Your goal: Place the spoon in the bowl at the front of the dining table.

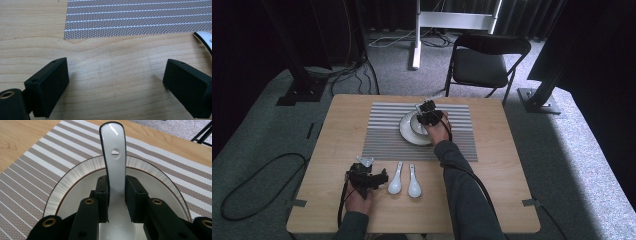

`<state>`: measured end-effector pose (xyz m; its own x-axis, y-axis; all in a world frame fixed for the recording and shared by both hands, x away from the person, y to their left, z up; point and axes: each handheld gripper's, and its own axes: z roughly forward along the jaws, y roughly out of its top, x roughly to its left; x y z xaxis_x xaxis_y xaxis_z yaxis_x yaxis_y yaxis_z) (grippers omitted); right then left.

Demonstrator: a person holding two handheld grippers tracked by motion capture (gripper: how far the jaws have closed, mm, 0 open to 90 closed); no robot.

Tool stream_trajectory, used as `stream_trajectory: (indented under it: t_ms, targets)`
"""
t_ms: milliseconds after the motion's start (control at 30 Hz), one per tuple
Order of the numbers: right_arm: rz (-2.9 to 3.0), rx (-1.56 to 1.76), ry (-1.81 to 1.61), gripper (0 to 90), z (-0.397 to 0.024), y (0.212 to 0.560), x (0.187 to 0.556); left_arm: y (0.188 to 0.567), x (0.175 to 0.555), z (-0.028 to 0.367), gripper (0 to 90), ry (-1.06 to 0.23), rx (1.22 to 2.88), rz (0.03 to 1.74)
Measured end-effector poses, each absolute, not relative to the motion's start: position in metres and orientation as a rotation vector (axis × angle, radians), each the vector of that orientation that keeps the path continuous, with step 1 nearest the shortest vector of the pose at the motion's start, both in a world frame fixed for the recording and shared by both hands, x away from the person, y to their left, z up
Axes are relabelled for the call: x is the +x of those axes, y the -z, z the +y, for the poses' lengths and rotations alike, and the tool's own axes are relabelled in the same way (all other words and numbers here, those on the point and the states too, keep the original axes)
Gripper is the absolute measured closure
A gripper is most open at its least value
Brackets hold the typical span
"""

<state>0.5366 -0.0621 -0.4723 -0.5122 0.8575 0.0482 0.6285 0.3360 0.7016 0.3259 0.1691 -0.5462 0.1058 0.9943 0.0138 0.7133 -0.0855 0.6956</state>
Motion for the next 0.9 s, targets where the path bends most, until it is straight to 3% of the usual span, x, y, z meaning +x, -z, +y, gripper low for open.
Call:
stream_trajectory:
  t_ms: [433, 700, 900]
  targets:
    - [2.33, 1.311, -0.873, 73.1, -0.049, 0.482, 0.539, 0.546, 0.326, 0.169, 6.9, -0.688, 1.859, 1.66]
    - [2.305, 1.312, -0.948, 55.8, -0.063, 0.474, 0.533, 0.546, 0.326, 0.169, 6.9, -0.688, 1.859, 1.66]
    - [2.209, 1.327, -1.129, 51.3, -0.093, 0.449, 0.518, 0.546, 0.326, 0.169, 6.9, -0.688, 1.857, 1.66]
